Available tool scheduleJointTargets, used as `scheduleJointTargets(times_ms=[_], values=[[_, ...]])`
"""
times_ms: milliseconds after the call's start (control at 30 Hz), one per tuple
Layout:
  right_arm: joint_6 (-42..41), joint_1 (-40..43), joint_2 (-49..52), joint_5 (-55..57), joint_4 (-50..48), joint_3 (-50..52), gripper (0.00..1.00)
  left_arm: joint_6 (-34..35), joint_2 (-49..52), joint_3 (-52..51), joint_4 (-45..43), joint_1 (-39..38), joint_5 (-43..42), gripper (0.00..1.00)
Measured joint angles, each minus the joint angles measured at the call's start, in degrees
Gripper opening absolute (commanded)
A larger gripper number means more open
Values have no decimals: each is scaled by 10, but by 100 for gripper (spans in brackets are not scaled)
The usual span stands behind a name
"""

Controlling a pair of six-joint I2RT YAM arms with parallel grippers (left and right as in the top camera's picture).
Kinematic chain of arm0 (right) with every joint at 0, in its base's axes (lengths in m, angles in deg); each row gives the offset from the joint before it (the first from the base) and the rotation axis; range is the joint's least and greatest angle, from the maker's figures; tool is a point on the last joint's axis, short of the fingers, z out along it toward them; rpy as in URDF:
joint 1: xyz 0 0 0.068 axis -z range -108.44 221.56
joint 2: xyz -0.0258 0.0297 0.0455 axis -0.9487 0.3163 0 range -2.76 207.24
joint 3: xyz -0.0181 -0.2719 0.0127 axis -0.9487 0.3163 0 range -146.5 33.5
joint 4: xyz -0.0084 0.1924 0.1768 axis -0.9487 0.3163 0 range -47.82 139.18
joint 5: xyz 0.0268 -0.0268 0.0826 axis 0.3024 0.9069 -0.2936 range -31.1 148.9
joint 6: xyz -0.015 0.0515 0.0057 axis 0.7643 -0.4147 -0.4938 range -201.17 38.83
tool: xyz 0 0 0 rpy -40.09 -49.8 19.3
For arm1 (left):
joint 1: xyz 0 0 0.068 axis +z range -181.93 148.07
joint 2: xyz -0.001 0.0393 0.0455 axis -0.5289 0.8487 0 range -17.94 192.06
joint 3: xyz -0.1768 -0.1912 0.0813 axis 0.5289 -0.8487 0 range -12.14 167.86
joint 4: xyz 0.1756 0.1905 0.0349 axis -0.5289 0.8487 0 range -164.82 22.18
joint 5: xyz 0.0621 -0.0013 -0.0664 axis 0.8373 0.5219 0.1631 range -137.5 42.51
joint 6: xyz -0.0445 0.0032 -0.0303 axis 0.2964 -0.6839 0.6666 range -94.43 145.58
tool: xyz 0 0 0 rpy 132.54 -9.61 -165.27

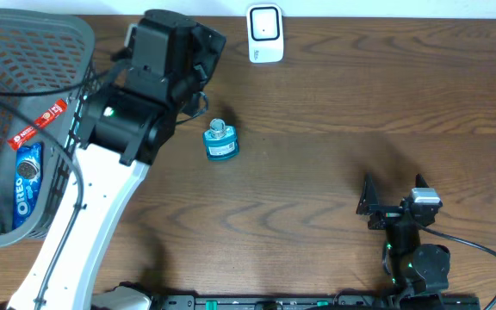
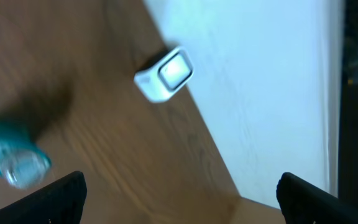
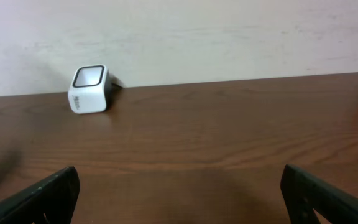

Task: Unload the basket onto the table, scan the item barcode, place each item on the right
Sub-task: 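Move the left gripper back over the grey basket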

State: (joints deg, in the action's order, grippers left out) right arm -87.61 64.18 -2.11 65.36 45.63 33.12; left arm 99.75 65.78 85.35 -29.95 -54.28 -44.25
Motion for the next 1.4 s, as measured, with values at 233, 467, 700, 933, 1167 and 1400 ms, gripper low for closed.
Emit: scheduleJointTargets(times_ms=[233, 467, 700, 933, 1167, 1400], values=[[0, 0, 0, 0, 0, 0, 99, -136, -56, 0, -1, 18, 92, 98], [0, 0, 0, 0, 0, 0, 99, -235, -105, 0, 23, 77, 165, 98], [0, 0, 0, 0, 0, 0, 99, -267, -117, 0, 79, 167, 227, 98], [0, 0, 0, 0, 0, 0, 99, -277, -117, 0, 117, 247, 242, 98], [0, 0, 0, 0, 0, 0, 99, -278, -117, 0, 143, 319, 243, 98], [0, 0, 0, 0, 0, 0, 99, -278, -103, 0, 146, 386, 245, 98]])
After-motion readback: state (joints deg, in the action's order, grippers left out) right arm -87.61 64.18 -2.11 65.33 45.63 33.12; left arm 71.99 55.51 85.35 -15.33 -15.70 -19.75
